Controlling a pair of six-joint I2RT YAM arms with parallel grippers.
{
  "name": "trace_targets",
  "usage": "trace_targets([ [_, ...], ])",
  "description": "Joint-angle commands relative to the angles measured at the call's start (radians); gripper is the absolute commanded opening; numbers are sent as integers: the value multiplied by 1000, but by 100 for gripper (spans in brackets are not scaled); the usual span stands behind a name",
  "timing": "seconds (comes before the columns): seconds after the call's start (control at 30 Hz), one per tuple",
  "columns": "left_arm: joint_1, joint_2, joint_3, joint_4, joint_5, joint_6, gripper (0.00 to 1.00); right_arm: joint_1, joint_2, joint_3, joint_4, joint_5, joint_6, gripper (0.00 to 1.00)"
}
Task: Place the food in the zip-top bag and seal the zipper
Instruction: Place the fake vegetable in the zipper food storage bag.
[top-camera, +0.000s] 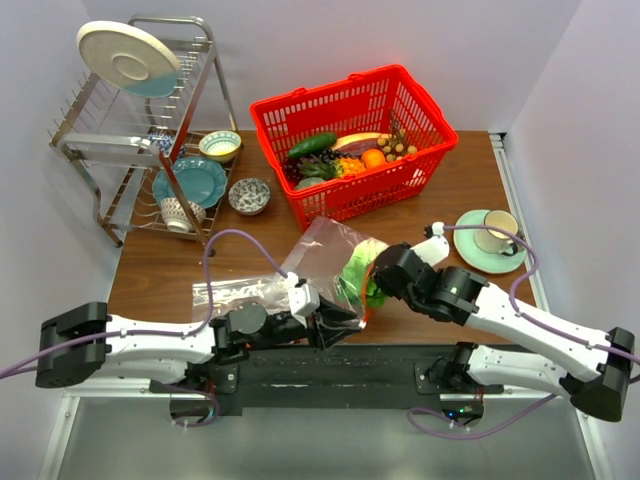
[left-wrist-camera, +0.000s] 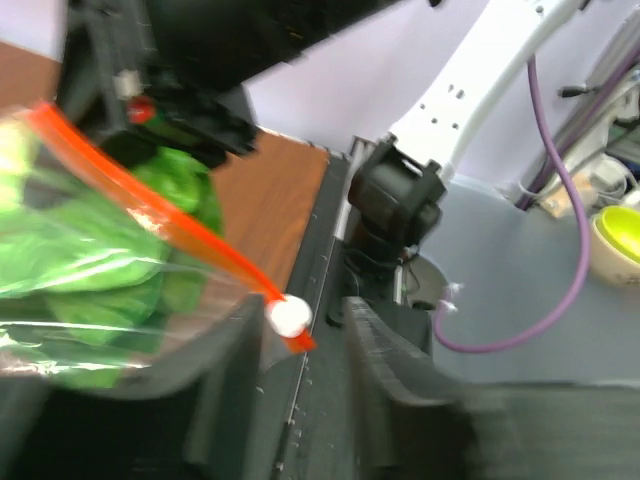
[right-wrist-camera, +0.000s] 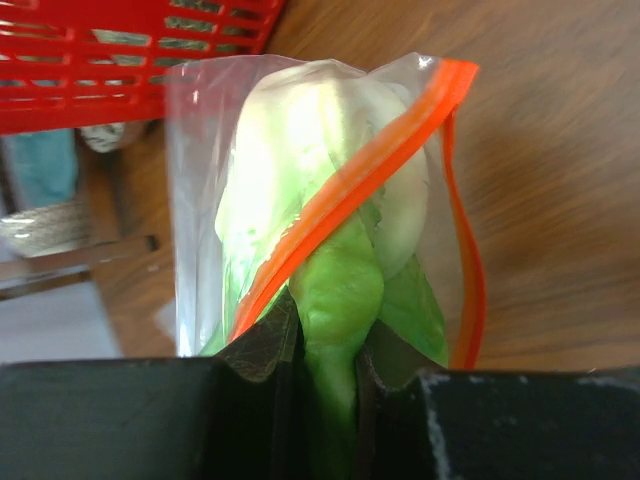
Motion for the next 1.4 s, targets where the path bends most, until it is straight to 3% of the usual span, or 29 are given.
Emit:
trace_targets([
  [0.0, -25, 28, 55, 21, 9, -49, 53, -9, 23, -44, 72, 90, -236, 0],
  [0.1, -28, -21, 81, -60, -42, -52, 64, -11, 32, -76, 160, 61, -332, 0],
  [0.27, -27, -156, 172, -322, -221, -90, 68, -11, 49, -83, 258, -19, -486, 0],
  [0.37, -28, -164, 273, -613, -386, -196, 82, -11, 60, -73, 309, -96, -569, 0],
  [0.4, -27, -161, 308, -652, -419, -249, 93, -11, 61, -70, 321, -117, -591, 0],
  [0.5, -27, -144, 347, -731, -481, -324, 100, -11, 64, -70, 378, -168, -632, 0],
  [0.67, -21, -138, 405, -901, -571, -470, 100, -11, 54, -76, 444, -232, -724, 0],
  [0.8, 27, -152, 423, -962, -554, -559, 100, -9, 41, -69, 481, -271, -797, 0],
  [0.9, 82, -146, 443, -996, -513, -564, 100, -11, 25, -81, 511, -298, -843, 0],
  [1.0, 148, -115, 471, -1015, -465, -550, 92, -9, 11, -92, 524, -305, -857, 0],
  [1.37, 168, 18, 587, -1028, -476, -487, 79, -9, 2, -95, 534, -321, -887, 0],
])
